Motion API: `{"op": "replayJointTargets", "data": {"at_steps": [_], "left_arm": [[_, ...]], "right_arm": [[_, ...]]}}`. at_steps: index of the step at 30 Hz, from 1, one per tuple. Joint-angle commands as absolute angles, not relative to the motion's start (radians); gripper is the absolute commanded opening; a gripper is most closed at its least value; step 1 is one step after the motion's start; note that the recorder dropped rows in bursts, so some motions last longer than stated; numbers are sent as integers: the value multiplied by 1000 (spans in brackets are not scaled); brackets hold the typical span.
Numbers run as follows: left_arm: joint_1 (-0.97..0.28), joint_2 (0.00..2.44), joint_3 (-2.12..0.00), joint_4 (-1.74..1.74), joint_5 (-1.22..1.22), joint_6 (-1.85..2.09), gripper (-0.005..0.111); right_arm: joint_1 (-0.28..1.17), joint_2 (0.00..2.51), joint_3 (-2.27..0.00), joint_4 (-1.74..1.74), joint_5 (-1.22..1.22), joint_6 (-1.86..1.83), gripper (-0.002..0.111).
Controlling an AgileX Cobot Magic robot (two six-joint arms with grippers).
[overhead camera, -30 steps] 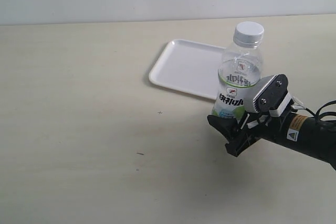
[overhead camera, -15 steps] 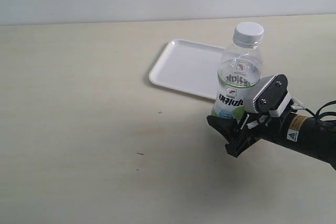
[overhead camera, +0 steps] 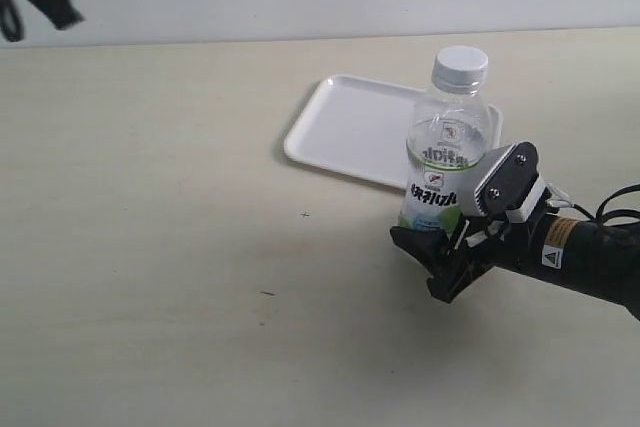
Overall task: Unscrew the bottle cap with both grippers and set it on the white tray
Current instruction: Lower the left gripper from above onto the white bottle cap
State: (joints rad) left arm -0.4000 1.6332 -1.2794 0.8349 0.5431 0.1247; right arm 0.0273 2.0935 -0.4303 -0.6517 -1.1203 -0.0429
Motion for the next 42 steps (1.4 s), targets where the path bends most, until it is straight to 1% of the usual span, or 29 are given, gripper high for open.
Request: {"op": "replayJointTargets", "data": {"at_steps": [1,2,3,6,7,10,16,18,22,25,27,29,33,42], "left_arm": [[-489,1637,-1469,-113,743,941,0],[-489,1648,-1524,-287,828,1030,0],[-489,1665,-1584,-372,916,1072,0],[-489,1740,-1763,-467,1174,1004,0],[-489,1765,-1807,-490,1221,962,0],[-517,1810,-1876,-448,1221,819,0],[-611,1866,-1953,-318,1221,709,1],[-646,1885,-1973,-257,1221,687,7],[-722,1897,-1980,-155,1221,692,26],[-750,1897,-1980,-153,1221,700,41],[-770,1897,-1980,-153,1221,700,49],[-793,1897,-1980,-153,1221,700,54],[-828,1897,-1980,-149,1221,737,59],[-839,1897,-1980,-249,1221,756,58]], "right_arm": [[23,2078,-438,-665,-1147,-39,0],[23,2078,-438,-665,-1147,-42,0],[23,2078,-438,-667,-1145,-44,0],[23,2078,-438,-696,-1122,-135,0],[23,2078,-438,-696,-1122,-135,0],[23,2078,-438,-697,-1126,-135,0],[23,2078,-438,-697,-1130,-137,0],[23,2078,-438,-697,-1130,-143,0],[23,2078,-438,-697,-1130,-175,0],[23,2078,-438,-698,-1136,-175,0],[23,2078,-438,-698,-1136,-175,0],[23,2078,-438,-706,-1136,-175,0],[23,2078,-438,-713,-1136,-182,0],[23,2078,-438,-714,-1139,-243,0]]}}
